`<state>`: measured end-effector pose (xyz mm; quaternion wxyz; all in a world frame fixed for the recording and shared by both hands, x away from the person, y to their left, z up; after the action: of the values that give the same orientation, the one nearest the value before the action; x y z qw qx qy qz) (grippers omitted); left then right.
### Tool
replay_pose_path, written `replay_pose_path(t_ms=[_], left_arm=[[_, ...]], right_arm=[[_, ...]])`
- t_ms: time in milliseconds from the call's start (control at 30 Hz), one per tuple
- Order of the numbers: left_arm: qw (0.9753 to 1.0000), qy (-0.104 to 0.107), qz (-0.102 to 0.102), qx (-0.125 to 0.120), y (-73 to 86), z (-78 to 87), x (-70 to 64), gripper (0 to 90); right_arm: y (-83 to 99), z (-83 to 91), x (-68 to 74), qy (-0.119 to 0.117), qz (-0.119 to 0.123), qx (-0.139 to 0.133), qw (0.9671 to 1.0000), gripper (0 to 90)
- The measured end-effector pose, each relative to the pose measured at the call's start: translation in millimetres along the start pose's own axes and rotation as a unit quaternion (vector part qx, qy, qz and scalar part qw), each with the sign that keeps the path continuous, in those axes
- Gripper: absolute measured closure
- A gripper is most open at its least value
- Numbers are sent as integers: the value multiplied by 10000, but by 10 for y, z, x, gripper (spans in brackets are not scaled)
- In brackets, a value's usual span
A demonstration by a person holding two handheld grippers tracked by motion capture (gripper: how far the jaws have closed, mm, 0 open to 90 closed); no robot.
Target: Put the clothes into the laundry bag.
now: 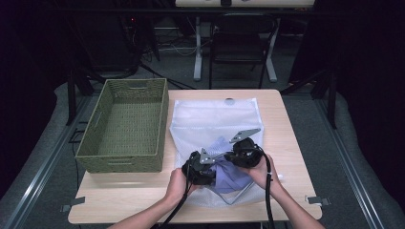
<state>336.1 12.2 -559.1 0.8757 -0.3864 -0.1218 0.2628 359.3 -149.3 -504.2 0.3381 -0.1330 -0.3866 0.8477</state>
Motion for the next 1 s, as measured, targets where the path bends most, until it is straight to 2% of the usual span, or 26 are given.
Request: replay_pose_path(t_ms=[133, 233, 267, 400, 467, 567, 633, 733, 800, 1000], left_arm=[[9998, -107, -105, -150, 16, 239, -89, 335], [9994, -276, -9, -207, 53, 368, -82, 280], [9994, -301, 59, -162, 81, 379, -61, 273], [9983, -401, 336, 272, 257, 308, 66, 300], [9976, -389, 395, 413, 335, 244, 115, 357], [9974, -256, 309, 591, 411, 143, 134, 555], [9976, -200, 194, 637, 440, 98, 118, 669], [9984, -230, 72, 512, 416, 65, 60, 826], [9990, -254, 26, 355, 364, 30, 28, 868], [9993, -352, 39, -145, 87, -123, 0, 875]], right_arm=[[-4, 14, -10, 12, -4, -15, 10000, 882], [-5, 10, -14, 7, -10, -7, 10000, 881], [-6, 8, -14, 11, 2, -6, 10000, 882], [-7, 3, 4, 7, 21, 0, 10000, 881], [-6, 2, 4, 6, 15, 5, 10000, 882], [-2, -7, -4, -3, 1, 18, 10000, 882], [1, -11, -2, -7, 11, 27, 10000, 882], [-1, -8, 2, -12, 12, 14, 10000, 882], [-8, -3, 8, -23, 6, -6, 10000, 882], [-72, 50, 25, -54, -13, -118, 9999, 882]])
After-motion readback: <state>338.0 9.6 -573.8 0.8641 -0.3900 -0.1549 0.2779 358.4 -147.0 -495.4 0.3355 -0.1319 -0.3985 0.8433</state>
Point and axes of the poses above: each handheld gripper's, and its own axes: z roughly backward along the jaws, y roughly out of its underside, x roughly to its left, the point moved 3 cm from there along -z, roughly forward along the jaws, and after that the axes turned 6 degrees about -x, right-handed, at the moved point
